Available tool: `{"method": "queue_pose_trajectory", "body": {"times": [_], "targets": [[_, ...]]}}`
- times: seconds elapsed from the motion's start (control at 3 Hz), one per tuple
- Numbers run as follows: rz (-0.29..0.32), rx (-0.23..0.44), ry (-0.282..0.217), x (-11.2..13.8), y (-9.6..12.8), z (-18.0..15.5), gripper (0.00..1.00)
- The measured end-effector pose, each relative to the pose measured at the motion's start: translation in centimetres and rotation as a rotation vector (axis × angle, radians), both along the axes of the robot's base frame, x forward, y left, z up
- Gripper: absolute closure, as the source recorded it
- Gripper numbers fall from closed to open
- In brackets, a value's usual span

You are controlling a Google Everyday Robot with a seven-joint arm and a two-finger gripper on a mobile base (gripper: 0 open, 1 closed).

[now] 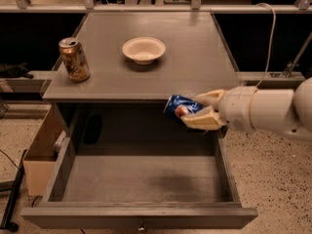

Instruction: Pick pepsi can from top drawer and place on counter

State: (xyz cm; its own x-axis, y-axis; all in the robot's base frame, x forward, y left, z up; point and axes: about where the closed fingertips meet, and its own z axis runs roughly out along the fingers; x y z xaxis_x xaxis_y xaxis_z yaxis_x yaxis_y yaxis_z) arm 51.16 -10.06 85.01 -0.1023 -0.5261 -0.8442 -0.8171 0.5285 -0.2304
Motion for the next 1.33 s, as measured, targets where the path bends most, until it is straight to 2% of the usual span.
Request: {"method": "queue_pose_trajectory", "body": {"times": [0.33,0.67,1.0,1.33], "targets": [[-0.005,0.012,-0.028,2.3,-1.9,6.0,1.0],[-0.006,0.01,-0.029,2.3,-1.9,5.9,1.0],[-0.016,0.009,-0.044,3.9,-1.5,5.9,1.0],[0.014,0.02,-0.052,6.3,-0.5,6.1,1.0]]}}
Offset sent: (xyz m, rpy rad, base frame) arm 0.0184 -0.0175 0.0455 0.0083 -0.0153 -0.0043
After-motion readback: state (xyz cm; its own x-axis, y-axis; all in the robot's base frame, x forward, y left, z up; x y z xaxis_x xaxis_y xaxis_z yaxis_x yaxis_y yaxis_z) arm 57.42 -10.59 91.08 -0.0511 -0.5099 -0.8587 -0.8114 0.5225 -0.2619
